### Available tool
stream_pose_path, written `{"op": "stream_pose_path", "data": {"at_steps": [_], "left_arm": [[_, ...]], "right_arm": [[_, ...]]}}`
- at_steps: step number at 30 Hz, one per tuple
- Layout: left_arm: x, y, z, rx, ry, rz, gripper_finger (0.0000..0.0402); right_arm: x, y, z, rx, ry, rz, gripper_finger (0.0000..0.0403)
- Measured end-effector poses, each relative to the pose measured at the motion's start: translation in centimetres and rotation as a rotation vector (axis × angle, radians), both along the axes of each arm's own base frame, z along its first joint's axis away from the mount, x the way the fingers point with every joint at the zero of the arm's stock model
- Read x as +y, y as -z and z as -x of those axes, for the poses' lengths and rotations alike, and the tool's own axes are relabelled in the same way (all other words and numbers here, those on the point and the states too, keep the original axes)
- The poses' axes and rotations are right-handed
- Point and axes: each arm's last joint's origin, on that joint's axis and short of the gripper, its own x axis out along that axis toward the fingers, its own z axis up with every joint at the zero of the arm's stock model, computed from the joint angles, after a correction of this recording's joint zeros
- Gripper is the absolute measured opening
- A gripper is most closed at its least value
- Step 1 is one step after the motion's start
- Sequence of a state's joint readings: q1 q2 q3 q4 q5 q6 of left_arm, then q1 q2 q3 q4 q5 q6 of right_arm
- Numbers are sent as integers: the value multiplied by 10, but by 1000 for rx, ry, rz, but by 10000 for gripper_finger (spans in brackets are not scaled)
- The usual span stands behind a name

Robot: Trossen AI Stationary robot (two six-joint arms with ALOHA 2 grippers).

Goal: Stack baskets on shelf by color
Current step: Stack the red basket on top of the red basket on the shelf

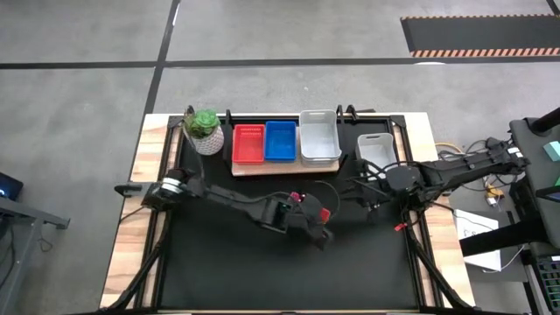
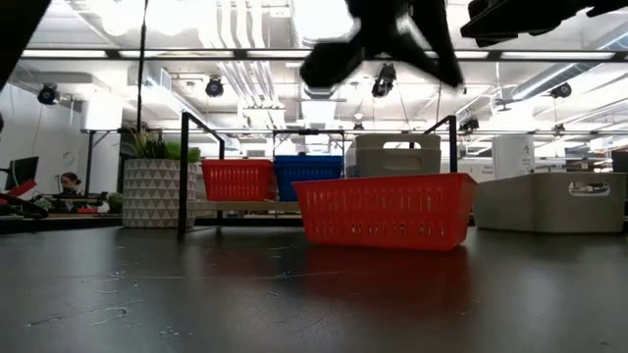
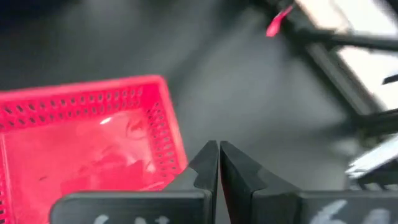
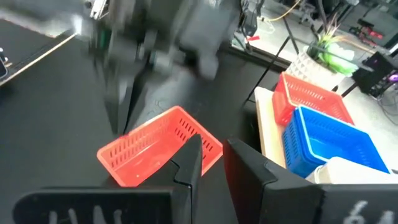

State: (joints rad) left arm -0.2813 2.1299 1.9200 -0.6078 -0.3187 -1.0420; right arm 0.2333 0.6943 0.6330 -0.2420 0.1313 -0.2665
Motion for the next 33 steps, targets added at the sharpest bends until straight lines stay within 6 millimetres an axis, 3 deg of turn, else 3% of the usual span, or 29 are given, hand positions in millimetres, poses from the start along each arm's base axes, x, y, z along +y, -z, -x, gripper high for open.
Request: {"op": "stream_pose_path", "data": {"at_steps": [3,8,21,33], "left_arm": [[4,16,-5,52,18,19,0],[7,26,-9,73,42,26,17],[9,47,-16,106,72,-44,165],[13,62,-23,112,47,-56,171]], "right_arm": [[-1,-2,2,-15,-5,8,59],[-1,-3,3,-19,-4,5,59],[-1,-2,3,-8,6,-19,59],[-1,-2,3,-7,7,-21,59]]}}
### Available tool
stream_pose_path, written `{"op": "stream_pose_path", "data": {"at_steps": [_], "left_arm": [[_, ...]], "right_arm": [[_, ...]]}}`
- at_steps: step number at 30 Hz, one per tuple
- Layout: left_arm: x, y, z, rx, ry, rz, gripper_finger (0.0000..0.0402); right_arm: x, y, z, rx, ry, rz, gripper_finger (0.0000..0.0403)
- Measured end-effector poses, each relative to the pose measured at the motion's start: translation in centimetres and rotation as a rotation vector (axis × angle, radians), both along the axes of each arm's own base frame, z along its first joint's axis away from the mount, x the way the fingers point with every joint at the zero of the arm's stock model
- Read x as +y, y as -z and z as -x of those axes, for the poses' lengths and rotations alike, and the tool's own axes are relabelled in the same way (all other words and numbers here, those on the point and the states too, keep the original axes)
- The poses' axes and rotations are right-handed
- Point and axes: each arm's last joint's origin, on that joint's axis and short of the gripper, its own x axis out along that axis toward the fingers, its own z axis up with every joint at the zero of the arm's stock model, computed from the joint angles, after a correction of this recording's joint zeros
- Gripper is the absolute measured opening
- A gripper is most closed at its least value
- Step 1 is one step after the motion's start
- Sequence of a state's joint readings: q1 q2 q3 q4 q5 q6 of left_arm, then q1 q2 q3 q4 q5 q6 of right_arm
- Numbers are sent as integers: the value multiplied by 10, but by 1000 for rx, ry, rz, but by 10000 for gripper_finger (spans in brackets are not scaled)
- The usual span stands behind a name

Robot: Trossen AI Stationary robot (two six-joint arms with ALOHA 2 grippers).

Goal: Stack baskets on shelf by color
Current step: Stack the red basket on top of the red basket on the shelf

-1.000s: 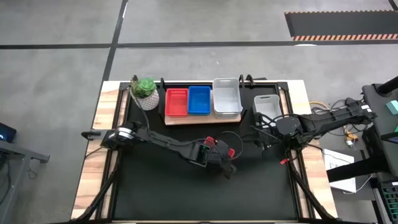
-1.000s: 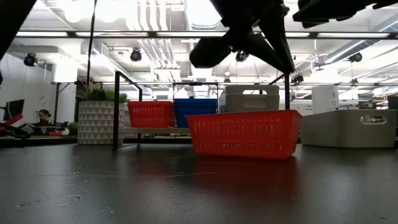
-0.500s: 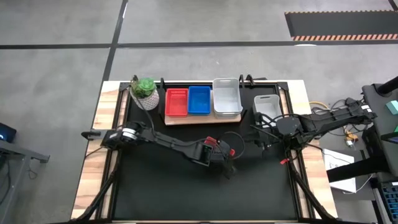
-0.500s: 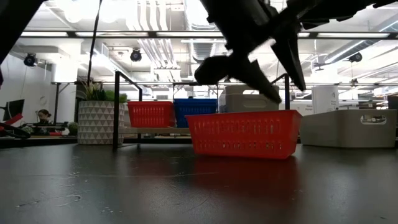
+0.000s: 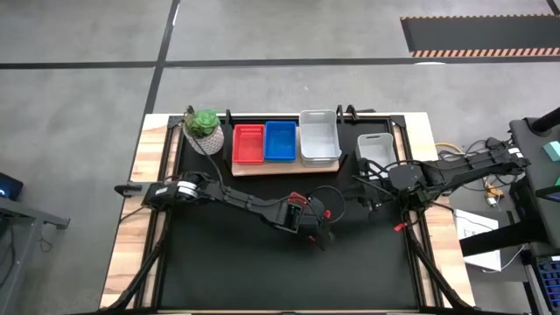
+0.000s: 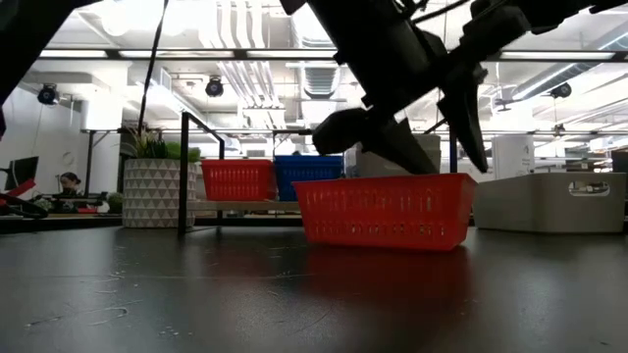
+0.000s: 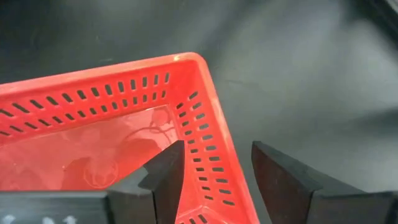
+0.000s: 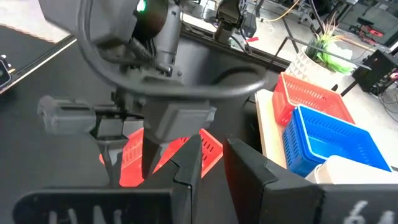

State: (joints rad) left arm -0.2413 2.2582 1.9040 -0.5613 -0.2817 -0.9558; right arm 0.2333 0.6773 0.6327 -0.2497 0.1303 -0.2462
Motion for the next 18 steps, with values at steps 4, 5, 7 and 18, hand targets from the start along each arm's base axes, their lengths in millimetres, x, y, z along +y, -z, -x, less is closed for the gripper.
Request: {"op": "stream_pose_path", "data": {"at_steps": [4,5,7,18], "left_arm": [[0,1,-1,-11,-8,-7,171],[0,0,-1,-14,-10,-9,171],[0,2,-1,-9,-10,-10,171],[-1,34,-7,37,-7,-21,157]], "right_arm": [[0,0,0,2,0,0,59],[0,0,0,2,0,0,59],[0,0,0,3,0,0,59],[0,1,0,10,2,1,59]]}}
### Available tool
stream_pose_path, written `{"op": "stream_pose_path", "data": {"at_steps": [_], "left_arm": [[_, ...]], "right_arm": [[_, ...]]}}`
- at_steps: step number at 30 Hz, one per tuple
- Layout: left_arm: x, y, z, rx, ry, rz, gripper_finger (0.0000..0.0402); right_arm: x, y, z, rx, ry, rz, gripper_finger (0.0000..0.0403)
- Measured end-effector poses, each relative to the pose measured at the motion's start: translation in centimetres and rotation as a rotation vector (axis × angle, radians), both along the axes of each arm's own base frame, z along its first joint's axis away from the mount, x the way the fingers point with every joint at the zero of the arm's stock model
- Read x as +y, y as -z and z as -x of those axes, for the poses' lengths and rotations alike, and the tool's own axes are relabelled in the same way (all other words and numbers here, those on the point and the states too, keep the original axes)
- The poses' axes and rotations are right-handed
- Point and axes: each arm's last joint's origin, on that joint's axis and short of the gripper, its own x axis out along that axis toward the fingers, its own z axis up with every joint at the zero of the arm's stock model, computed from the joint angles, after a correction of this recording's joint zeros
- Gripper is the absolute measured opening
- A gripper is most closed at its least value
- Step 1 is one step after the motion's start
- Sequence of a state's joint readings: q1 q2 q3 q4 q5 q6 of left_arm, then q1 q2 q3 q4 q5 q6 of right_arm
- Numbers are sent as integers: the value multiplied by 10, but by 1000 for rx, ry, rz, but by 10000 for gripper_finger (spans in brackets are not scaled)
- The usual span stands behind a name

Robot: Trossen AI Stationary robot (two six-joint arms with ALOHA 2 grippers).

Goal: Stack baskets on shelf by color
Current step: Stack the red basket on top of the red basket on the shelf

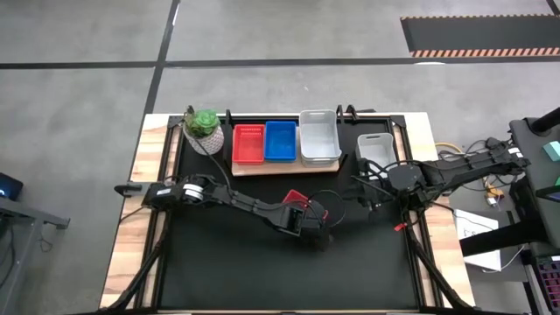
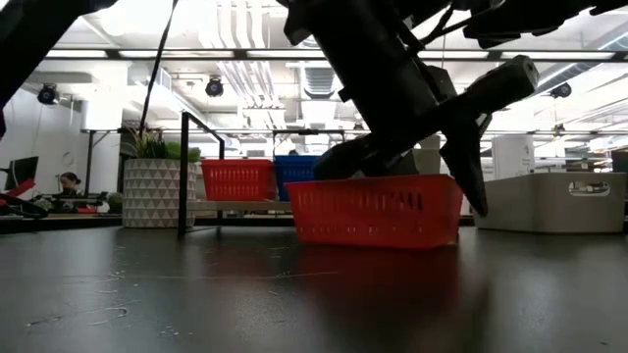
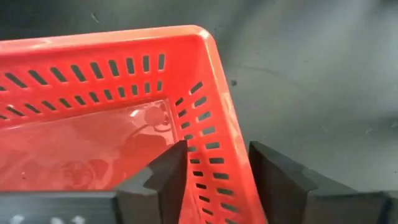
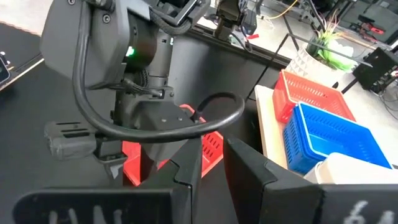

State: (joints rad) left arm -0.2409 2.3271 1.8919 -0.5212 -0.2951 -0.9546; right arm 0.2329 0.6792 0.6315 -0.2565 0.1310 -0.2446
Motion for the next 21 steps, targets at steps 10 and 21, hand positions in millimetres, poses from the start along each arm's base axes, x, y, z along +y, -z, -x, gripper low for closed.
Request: {"op": "stream_pose_path", "data": {"at_steps": [10,21], "left_arm": [[-1,-3,2,28,92,-49,21],[-4,-48,25,95,283,-163,0]], "right_arm": [[0,1,-1,3,-1,2,59],[0,1,-1,5,-1,3,59]]}}
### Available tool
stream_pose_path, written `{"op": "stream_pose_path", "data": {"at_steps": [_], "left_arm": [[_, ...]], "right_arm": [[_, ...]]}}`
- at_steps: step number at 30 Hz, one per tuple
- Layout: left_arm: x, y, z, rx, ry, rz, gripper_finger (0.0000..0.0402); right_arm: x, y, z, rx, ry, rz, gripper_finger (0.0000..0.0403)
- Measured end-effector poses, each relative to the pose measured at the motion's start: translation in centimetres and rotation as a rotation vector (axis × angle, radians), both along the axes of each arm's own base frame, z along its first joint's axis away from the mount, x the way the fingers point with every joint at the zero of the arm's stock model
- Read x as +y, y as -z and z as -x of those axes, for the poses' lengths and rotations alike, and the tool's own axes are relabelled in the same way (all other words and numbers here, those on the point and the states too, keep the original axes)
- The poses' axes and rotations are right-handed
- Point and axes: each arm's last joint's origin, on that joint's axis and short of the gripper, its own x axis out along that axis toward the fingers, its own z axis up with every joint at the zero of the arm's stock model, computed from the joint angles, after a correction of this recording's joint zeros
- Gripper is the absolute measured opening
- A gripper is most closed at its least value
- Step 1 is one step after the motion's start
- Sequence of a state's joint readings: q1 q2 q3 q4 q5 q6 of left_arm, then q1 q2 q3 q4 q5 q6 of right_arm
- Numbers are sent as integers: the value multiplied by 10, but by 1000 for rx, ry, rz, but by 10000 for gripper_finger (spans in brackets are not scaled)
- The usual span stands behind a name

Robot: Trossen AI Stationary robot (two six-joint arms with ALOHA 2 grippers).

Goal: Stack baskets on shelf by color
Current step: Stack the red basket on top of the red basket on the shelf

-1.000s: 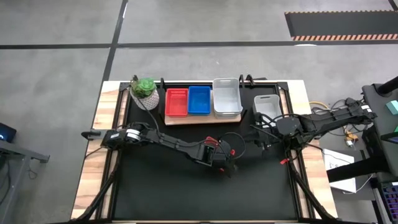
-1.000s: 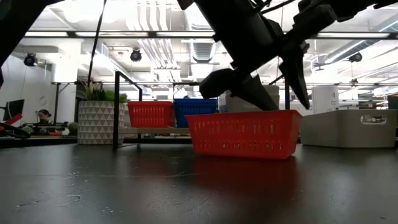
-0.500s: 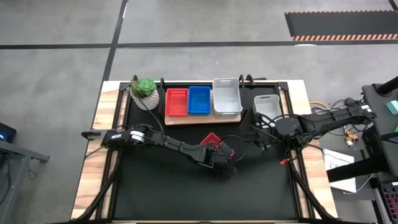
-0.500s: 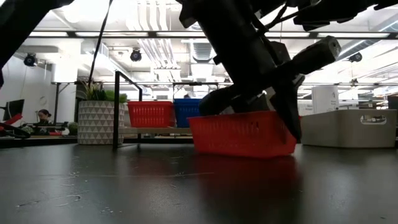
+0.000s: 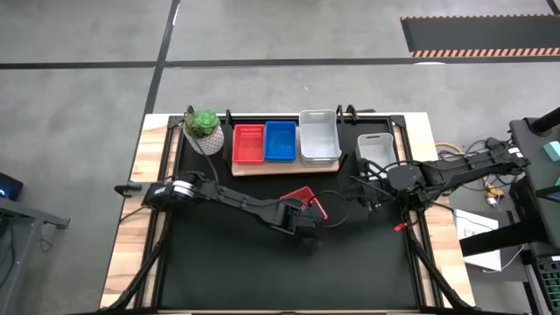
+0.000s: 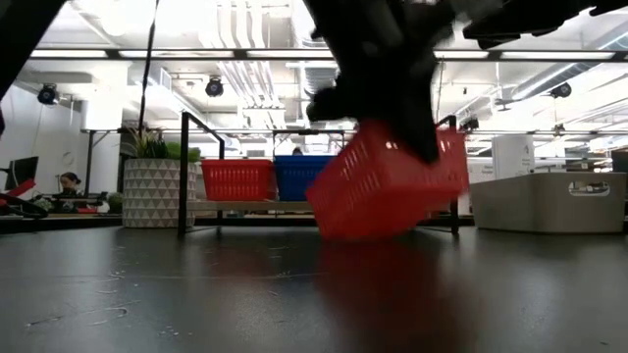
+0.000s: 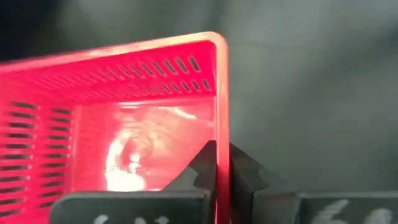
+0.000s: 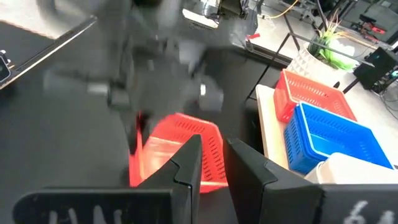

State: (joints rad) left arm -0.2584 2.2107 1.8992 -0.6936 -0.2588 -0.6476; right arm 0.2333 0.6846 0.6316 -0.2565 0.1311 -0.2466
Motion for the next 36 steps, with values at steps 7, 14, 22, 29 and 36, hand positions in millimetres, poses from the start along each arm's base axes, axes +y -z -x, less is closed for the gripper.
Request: {"op": "stream_pose_path", "data": {"at_steps": [7,14,22,29,36], "left_arm": [[3,-49,37,110,257,-207,1],[2,-106,92,180,589,-401,0],[60,-141,149,184,544,-603,0],[131,-131,188,115,446,-607,0],[186,-100,212,63,376,-492,0]], "right_arm": [[0,1,-1,5,1,0,59],[0,1,-1,8,-1,-16,59],[1,3,-3,20,3,-25,59],[3,9,-10,50,4,-17,59],[4,13,-18,53,-8,12,59]]}}
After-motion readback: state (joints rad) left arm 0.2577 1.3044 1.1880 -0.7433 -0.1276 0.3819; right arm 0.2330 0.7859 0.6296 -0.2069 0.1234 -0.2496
